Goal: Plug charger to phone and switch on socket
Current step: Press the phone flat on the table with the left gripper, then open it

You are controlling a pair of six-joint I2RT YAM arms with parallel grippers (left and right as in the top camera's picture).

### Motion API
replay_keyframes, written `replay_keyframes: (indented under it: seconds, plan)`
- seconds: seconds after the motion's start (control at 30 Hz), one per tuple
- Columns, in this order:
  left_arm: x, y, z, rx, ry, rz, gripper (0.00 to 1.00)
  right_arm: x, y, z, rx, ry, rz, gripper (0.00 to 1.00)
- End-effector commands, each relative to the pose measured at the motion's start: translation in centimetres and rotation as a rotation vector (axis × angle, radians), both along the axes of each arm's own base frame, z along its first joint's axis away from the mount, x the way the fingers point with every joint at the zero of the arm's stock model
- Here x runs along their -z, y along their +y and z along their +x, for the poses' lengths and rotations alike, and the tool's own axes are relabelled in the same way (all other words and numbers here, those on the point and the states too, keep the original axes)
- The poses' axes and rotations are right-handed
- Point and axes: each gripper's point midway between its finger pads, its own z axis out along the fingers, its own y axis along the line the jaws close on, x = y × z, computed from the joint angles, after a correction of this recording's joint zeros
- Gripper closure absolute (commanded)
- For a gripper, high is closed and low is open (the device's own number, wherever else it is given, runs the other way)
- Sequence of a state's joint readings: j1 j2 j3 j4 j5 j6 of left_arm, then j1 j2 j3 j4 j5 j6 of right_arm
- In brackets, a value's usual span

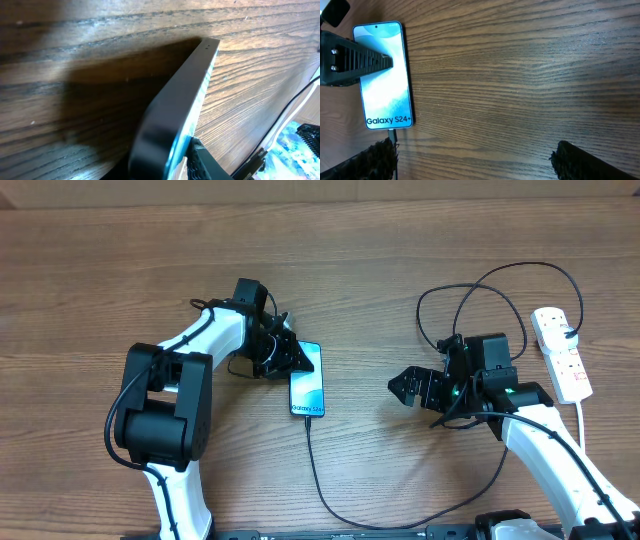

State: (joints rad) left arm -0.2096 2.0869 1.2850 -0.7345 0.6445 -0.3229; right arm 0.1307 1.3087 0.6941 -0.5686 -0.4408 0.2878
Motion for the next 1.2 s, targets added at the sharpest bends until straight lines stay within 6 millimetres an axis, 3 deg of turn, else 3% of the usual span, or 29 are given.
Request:
replay_keyframes:
  seconds: [0.0, 0.17, 0.73, 1.17]
  plan:
    - [6.98, 6.16, -3.26, -0.011, 0.121, 0.356, 0.72, -1.16, -0.03, 0.76, 0.0, -0.044, 0.001, 0.0]
    - [6.98, 6.16, -3.26, -0.011, 0.121, 0.356, 0.67, -1.12, -0.04, 0.69, 0.001, -0.04, 0.0, 0.0]
    - [6.92, 6.24, -3.62, -0.008, 0.136, 0.359, 0.64, -0.92, -0.08, 0.38, 0.0, -0.025, -0.002, 0.0]
    - [7.04, 6.62, -3.55, -0.007, 0.13, 0.382, 0.51, -0.8, -0.36, 0.48, 0.008, -0.027, -0.018, 0.0]
